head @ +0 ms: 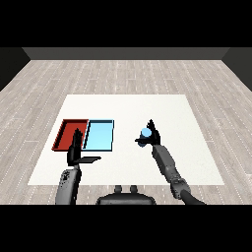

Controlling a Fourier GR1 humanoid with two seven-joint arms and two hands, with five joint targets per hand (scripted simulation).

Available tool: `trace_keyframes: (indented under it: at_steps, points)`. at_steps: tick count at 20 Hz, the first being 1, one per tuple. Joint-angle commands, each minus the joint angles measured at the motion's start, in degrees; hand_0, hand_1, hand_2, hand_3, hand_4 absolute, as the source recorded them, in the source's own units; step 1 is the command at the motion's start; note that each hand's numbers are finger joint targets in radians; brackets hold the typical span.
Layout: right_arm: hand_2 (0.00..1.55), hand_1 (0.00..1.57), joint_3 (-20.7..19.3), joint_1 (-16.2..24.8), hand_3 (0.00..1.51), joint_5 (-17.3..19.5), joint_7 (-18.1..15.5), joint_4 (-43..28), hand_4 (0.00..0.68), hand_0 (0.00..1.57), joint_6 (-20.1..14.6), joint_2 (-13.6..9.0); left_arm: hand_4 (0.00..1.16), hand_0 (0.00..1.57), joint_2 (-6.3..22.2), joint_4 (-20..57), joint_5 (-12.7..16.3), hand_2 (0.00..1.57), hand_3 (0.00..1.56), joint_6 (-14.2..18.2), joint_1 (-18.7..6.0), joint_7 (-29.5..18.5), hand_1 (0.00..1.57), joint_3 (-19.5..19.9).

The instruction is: Pick the blue can and put it in the blue box

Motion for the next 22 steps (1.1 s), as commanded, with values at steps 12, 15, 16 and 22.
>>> trace_keyframes:
  at_steps: [12, 15, 16, 22]
  points:
    - [1.46, 1.46, 2.11, -2.12, 1.44, -0.14, -0.52, 5.45, 0.543, 1.46, -11.13, 0.33, 0.00, 0.00, 0.60, 2.49, -0.49, 0.00, 0.00, 0.17, -1.65, -1.72, 0.00, 1.00]
    - [1.44, 1.43, 1.93, -4.49, 1.37, 0.53, 0.74, 4.61, 0.504, 1.43, -11.62, 0.32, 0.00, 0.00, -0.11, -2.45, 0.11, 0.00, 0.00, 0.60, -0.73, 2.29, 0.00, -0.14]
    - [1.44, 1.45, 8.13, -2.35, 1.31, -3.99, 0.78, 0.23, 0.481, 1.45, -13.90, 0.60, 0.00, 0.00, -0.18, -3.50, 0.12, 0.00, 0.00, 0.02, 1.04, 1.86, 0.00, -0.70]
    - [1.47, 1.45, 7.88, -2.21, 1.34, 2.20, 0.87, -5.72, 0.486, 1.45, -15.52, -0.53, 0.00, 0.00, -1.90, 1.26, -0.93, 0.00, 0.00, 0.43, 0.33, -2.35, 0.00, -2.22]
